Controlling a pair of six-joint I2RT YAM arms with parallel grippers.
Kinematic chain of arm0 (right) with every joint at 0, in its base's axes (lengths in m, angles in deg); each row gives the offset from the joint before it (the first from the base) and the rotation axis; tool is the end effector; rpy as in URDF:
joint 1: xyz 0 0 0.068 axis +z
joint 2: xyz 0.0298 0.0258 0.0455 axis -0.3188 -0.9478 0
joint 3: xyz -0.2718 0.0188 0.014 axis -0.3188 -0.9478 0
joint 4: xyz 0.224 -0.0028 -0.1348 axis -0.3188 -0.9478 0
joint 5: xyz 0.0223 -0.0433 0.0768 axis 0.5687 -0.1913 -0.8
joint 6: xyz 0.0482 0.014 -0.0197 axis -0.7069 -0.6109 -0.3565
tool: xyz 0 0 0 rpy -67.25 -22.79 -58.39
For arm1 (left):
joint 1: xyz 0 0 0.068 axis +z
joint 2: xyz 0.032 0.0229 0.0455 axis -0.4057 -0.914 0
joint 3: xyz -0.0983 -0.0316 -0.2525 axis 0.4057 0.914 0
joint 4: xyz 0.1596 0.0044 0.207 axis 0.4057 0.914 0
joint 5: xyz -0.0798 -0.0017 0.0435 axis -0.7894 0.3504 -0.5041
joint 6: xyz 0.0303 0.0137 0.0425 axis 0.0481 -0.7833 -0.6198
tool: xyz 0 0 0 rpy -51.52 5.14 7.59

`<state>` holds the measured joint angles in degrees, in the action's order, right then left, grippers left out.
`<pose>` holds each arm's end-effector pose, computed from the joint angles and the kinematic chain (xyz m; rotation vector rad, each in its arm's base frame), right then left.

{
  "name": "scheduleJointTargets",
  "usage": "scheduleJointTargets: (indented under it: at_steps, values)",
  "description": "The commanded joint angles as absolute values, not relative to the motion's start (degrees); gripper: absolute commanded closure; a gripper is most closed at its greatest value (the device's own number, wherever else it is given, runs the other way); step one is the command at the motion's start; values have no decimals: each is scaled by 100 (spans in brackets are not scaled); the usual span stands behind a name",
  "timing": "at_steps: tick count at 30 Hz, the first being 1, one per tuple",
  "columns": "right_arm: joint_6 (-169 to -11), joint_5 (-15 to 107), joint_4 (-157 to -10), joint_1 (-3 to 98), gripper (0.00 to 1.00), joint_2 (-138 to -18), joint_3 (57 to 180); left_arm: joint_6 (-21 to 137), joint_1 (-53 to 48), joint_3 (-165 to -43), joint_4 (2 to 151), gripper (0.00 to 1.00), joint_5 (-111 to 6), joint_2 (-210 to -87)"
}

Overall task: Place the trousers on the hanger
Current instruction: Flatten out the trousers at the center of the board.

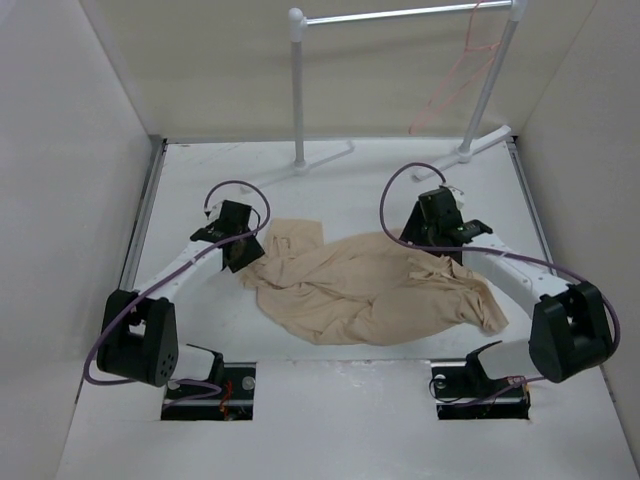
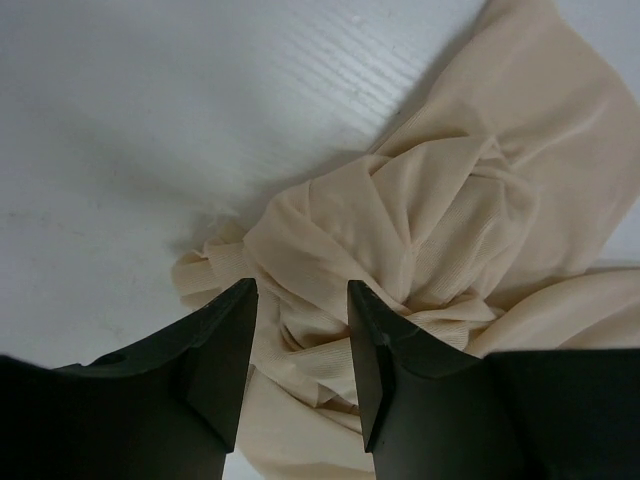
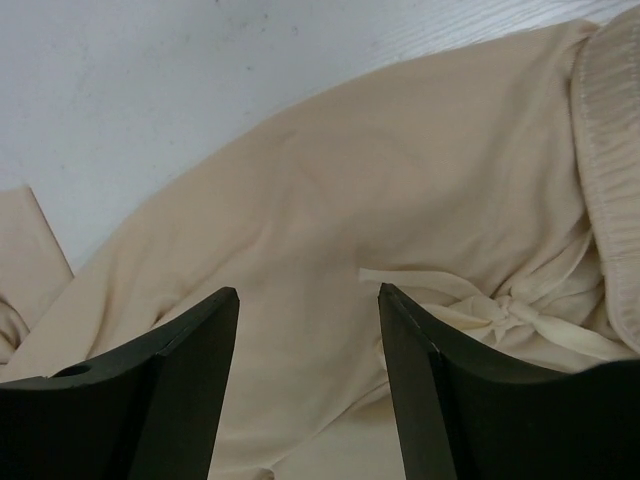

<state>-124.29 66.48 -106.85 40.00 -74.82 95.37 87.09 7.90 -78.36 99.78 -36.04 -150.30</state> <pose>0.2656 0.0955 0.2376 0.5084 2.3628 0.2276 0.2621 -0.0701 0.2127 -0.5853 2.4035 -0.2557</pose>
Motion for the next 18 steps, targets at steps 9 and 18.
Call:
scheduleJointTargets:
  at_steps: [9,18]
  values:
    - [-12531,6620,-10156,4351,35,-7508,9268,9213,974,-7840,9671,98,-3501,-14918]
    - [-13085,6524,-9761,3797,32,-8370,9064,9283,790,-8514,11751,100,-2166,-12659]
